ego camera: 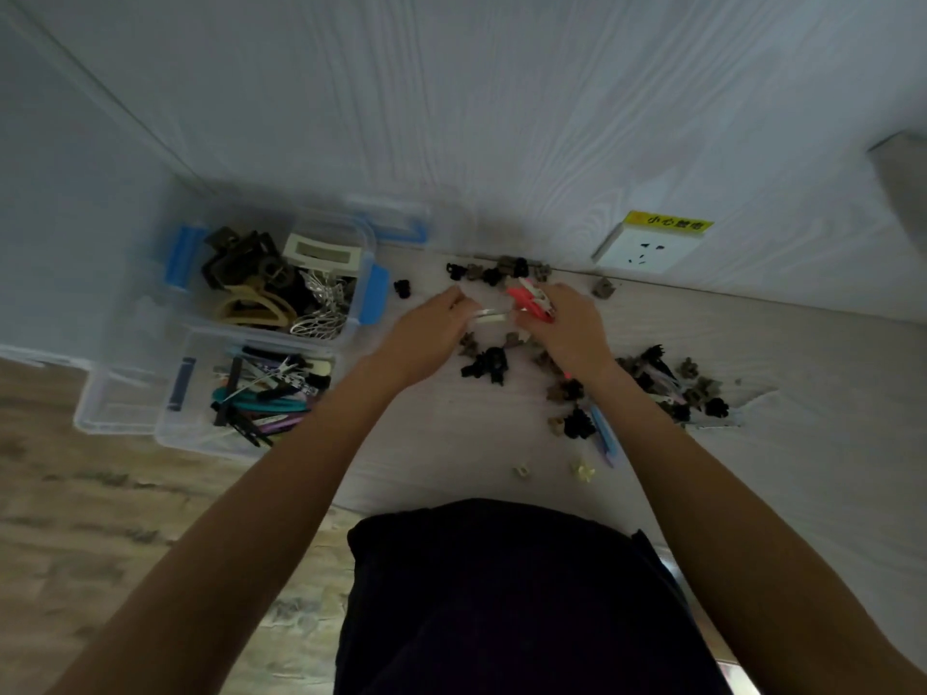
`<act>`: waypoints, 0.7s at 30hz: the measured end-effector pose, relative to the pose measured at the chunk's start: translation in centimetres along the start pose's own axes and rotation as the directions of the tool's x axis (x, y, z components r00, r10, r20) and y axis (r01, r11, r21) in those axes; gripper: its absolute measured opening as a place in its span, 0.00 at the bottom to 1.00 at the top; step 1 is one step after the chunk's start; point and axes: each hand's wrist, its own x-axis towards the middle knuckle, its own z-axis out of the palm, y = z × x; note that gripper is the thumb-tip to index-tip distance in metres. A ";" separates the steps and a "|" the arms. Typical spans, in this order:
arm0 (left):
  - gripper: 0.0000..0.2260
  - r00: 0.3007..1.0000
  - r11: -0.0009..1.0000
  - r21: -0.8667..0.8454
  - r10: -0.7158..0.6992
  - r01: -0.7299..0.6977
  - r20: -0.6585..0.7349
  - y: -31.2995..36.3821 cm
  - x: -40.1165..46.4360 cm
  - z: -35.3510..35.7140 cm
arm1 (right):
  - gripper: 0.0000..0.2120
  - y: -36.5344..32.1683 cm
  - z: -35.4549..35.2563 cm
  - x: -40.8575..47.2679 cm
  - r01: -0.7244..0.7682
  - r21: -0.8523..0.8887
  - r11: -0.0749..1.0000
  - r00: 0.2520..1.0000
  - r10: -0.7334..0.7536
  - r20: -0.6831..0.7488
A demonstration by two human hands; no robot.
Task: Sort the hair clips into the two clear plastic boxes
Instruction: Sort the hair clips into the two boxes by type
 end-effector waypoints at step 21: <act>0.13 0.960 0.958 0.093 -0.263 0.272 -0.095 -9.8 -20.4 -5.7 | 0.14 -19.0 10.1 -4.2 0.464 0.014 0.886 0.774 -0.413 0.480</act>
